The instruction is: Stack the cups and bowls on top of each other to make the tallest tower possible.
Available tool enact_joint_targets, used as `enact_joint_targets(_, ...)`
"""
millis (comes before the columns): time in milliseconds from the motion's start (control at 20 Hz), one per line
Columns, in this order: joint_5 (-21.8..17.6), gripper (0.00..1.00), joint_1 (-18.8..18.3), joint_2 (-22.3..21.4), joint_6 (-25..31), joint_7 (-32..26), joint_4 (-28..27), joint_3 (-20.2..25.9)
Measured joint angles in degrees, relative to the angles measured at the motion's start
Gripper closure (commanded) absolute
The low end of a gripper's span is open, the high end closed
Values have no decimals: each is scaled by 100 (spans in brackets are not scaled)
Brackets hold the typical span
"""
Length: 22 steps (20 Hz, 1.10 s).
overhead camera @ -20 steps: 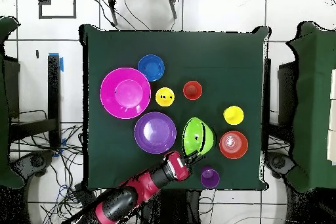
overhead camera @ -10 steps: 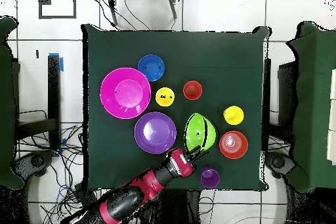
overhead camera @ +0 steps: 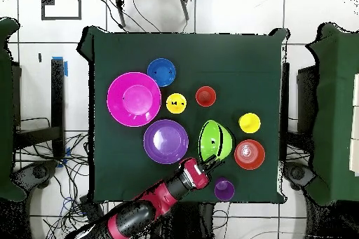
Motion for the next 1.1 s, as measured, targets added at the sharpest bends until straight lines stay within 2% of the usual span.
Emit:
enact_joint_targets(650, -106, 100, 112, -243, -14, 0, 34, 93)
enact_joint_targets(1100, -321, 100, 655, -599, -13, 0, 230, 364)
